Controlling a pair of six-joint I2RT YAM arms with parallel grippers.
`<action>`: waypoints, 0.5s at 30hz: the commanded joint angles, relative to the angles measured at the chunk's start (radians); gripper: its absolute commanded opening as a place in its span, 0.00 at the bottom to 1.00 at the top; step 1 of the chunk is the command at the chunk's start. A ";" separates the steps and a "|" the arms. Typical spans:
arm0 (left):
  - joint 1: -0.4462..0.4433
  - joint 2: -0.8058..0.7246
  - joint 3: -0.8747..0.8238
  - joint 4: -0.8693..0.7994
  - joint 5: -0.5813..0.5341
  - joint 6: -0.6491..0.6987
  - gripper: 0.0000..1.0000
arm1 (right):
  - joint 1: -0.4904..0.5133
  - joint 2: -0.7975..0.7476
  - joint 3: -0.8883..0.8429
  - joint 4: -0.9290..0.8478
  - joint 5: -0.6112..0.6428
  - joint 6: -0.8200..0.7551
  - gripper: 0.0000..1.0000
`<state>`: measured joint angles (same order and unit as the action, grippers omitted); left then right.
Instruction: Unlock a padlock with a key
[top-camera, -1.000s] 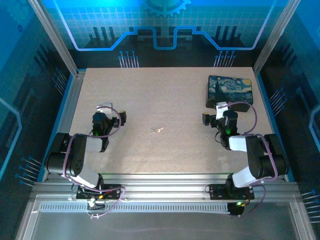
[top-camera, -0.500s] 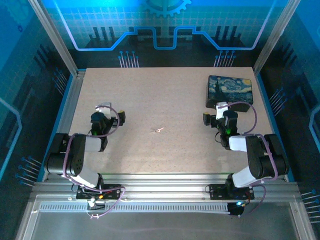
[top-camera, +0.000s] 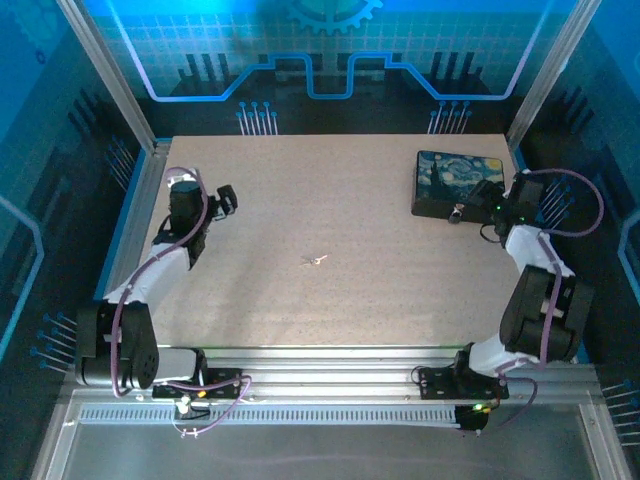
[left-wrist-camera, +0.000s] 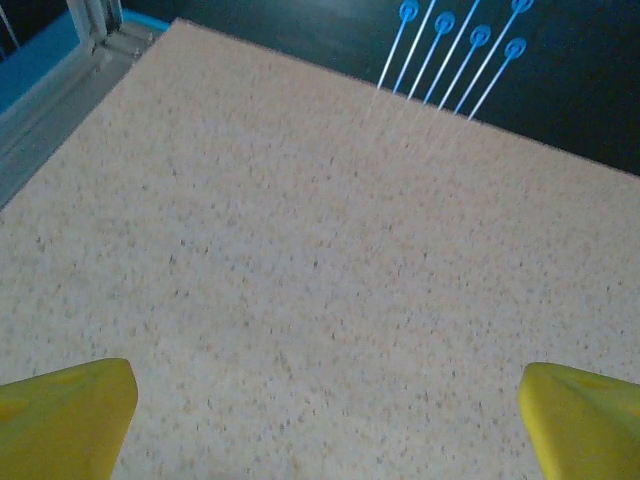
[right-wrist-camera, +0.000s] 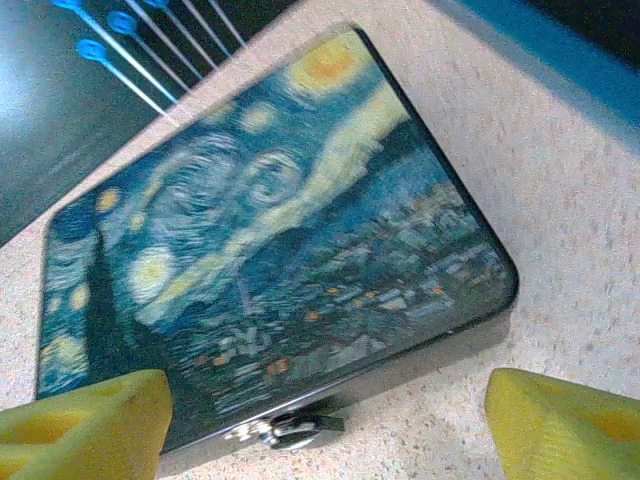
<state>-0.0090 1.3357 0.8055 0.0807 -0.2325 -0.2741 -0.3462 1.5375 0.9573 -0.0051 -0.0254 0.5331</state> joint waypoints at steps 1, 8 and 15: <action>-0.057 0.022 0.068 -0.171 -0.023 -0.053 0.99 | -0.049 0.093 0.081 -0.115 -0.103 0.141 0.83; -0.183 0.067 0.131 -0.204 -0.019 -0.029 0.99 | -0.066 0.237 0.205 -0.116 -0.158 0.174 0.84; -0.243 0.104 0.148 -0.190 -0.006 -0.024 0.99 | -0.085 0.347 0.308 -0.162 -0.189 0.151 0.85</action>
<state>-0.2424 1.4208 0.9169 -0.0860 -0.2390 -0.3061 -0.4122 1.8259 1.2018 -0.1226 -0.1734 0.6853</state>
